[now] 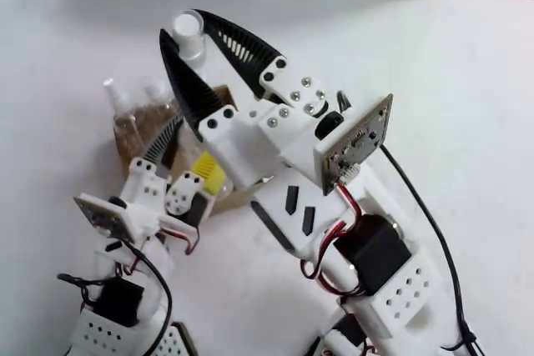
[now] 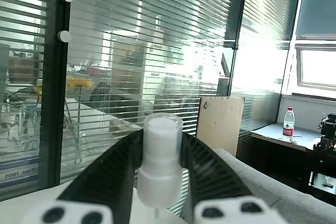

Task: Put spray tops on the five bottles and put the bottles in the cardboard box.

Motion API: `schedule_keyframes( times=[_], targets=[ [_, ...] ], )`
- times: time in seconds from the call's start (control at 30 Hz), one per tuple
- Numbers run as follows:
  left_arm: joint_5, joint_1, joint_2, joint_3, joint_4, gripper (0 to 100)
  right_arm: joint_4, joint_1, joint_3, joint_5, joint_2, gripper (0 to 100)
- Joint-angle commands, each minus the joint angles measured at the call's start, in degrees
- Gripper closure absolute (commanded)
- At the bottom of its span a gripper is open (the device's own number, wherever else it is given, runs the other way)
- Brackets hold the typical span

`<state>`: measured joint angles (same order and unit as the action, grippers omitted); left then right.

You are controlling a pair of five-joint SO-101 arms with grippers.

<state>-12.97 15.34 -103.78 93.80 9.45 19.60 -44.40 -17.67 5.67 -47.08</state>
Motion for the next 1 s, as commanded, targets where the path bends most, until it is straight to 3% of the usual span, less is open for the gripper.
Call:
schedule_keyframes(
  times=[0.0, 0.6, 0.97],
  targets=[
    [-0.2, 0.4, -1.1, -0.5, -1.8, 98, -0.1, 0.3, 3.0, 0.6, -0.5, 98.1],
    [-0.2, 0.4, -1.1, -0.5, -1.6, 98, -0.6, -3.1, 4.9, 0.6, -0.5, 98.1],
    [-0.2, 0.4, -1.1, -0.5, -1.8, 98, -0.5, -0.7, -0.1, 0.6, -0.6, 98.1]
  ],
)
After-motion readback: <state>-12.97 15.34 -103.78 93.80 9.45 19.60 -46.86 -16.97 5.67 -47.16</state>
